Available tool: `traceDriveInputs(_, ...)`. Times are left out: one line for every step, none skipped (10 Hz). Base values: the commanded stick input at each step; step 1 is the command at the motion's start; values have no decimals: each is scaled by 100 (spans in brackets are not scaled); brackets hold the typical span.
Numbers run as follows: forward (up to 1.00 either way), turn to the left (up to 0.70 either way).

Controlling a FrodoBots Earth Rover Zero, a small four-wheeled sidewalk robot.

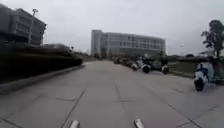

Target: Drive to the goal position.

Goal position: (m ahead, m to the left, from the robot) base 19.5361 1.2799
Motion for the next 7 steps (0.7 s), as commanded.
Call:
traceDriveInputs(80,0)
traceDriveInputs(42,0)
traceDriveInputs(3,0)
traceDriveInputs(0,0)
traceDriveInputs(0,0)
traceDriveInputs(0,0)
traceDriveInputs(0,0)
